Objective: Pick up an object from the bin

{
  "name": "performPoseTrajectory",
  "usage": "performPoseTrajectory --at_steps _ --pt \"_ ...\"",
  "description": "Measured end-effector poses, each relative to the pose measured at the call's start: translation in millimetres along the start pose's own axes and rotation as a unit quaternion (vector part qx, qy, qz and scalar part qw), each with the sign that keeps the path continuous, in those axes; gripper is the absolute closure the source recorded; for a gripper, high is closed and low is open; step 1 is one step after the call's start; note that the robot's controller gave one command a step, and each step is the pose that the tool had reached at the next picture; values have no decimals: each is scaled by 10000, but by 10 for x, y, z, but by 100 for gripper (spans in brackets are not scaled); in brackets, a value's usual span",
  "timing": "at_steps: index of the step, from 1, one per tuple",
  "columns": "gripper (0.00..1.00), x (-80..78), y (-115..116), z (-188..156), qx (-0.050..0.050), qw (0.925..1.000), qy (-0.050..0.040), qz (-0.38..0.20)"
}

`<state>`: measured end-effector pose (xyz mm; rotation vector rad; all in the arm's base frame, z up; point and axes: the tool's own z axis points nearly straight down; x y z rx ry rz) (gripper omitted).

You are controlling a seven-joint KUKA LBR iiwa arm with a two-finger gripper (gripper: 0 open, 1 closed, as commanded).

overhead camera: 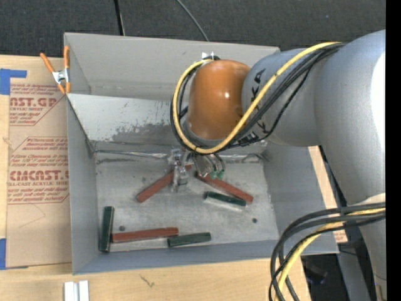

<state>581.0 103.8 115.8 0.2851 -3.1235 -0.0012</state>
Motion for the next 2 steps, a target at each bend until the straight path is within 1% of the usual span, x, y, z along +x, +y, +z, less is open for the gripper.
performPoseTrajectory --at_steps 1,2 --pt "100 -34 74 -193 -5 10000 -58 38" --pt "100 171 142 -359 1 10000 -32 46"
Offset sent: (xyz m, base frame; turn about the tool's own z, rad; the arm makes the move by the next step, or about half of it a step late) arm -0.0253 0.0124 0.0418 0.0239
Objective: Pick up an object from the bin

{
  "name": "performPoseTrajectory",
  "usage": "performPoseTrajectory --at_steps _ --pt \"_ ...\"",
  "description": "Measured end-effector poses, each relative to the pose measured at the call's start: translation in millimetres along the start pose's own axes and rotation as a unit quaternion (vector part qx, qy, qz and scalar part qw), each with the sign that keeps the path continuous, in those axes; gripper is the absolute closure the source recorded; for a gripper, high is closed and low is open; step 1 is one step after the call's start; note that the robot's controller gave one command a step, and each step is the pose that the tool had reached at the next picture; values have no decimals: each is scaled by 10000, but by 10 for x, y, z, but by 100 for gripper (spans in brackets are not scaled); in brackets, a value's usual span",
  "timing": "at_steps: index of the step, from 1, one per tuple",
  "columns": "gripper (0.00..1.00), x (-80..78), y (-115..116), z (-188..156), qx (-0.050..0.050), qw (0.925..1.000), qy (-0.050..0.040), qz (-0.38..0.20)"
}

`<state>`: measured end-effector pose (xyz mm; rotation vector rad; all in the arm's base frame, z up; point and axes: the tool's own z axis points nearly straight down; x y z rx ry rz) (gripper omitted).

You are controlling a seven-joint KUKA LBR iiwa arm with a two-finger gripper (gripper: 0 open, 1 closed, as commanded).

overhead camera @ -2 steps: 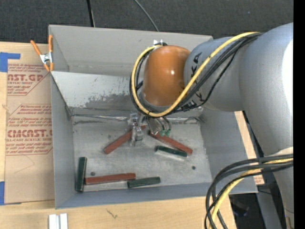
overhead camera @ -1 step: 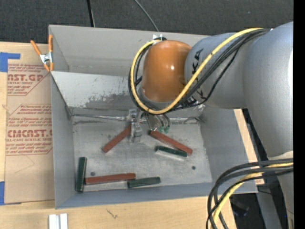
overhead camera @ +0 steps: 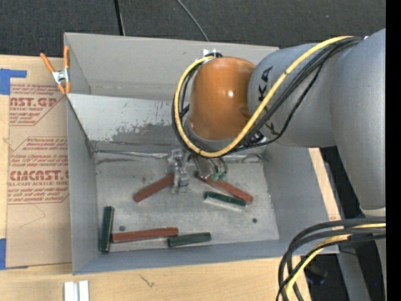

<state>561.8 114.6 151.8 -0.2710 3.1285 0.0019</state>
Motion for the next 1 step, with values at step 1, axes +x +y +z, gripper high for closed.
performPoseTrajectory --at_steps 1 --pt "100 -101 151 200 6 9989 -16 -476"
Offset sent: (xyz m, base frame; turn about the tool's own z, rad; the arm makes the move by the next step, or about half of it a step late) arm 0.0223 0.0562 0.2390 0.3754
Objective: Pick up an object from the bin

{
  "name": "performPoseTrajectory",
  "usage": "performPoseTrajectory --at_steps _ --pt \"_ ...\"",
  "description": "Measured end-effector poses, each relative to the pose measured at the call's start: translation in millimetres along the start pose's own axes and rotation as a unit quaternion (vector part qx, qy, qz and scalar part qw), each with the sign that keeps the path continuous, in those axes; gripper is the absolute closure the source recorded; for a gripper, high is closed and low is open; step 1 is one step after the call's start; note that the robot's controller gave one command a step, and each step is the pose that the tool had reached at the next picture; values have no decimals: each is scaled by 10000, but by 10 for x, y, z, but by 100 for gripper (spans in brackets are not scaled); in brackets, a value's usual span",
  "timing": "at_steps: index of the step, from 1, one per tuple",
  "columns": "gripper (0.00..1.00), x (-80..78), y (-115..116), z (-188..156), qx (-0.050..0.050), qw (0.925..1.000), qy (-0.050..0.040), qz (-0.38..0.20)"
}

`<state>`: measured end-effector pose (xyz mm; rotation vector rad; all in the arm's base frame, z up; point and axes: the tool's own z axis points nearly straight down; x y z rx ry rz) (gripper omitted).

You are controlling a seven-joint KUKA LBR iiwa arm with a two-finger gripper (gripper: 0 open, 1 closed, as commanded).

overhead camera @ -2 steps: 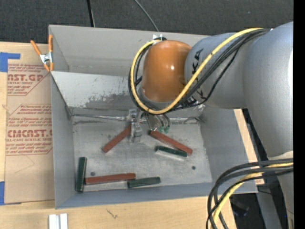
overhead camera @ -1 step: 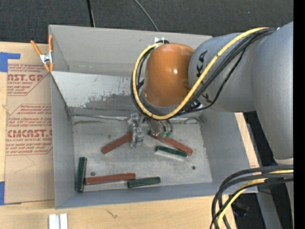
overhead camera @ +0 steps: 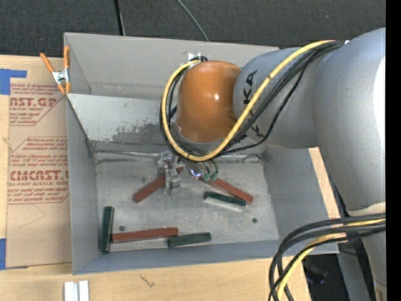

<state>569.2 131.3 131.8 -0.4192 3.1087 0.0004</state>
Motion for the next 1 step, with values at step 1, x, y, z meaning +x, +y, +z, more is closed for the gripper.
performPoseTrajectory --at_steps 1 --pt "100 -21 86 -242 -19 9921 72 -1251"
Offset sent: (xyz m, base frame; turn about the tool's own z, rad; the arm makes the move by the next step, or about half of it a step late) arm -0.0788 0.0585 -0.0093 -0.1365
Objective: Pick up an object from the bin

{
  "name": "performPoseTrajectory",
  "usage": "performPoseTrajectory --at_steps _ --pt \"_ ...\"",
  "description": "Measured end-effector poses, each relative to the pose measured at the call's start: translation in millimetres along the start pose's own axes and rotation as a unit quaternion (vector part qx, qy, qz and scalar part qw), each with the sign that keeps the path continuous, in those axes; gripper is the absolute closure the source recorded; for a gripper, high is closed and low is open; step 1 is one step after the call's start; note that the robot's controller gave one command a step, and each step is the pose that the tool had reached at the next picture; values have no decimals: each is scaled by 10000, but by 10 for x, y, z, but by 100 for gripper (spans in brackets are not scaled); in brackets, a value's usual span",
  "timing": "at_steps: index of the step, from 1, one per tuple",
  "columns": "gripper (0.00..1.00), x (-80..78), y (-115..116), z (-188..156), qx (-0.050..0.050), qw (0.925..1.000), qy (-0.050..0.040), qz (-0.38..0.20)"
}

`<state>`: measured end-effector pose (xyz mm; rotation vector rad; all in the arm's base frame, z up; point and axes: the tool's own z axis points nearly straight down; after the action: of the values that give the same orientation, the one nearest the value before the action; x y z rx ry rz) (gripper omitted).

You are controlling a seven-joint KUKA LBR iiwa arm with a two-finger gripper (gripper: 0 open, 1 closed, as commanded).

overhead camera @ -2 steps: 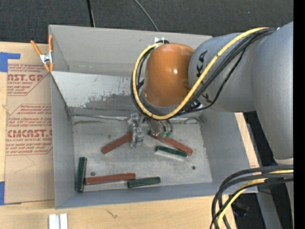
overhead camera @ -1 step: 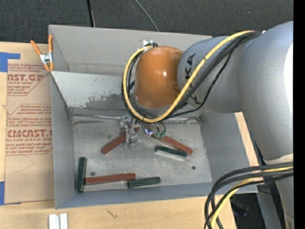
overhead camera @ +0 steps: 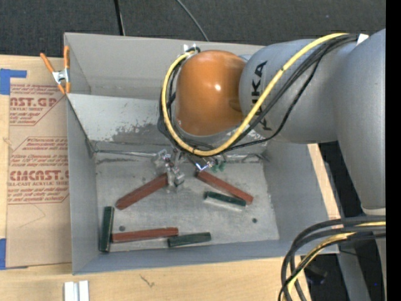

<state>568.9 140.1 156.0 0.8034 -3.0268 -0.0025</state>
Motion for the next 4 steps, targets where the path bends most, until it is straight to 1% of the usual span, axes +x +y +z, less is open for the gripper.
performPoseTrajectory --at_steps 1,2,3,4 --pt "0 460 871 382 0 9985 -5 548" --pt "0 432 835 349 10 9984 -45 564" --pt "100 617 694 868 6 9897 -46 1428" --pt "100 617 694 867 6 9897 -47 1429"
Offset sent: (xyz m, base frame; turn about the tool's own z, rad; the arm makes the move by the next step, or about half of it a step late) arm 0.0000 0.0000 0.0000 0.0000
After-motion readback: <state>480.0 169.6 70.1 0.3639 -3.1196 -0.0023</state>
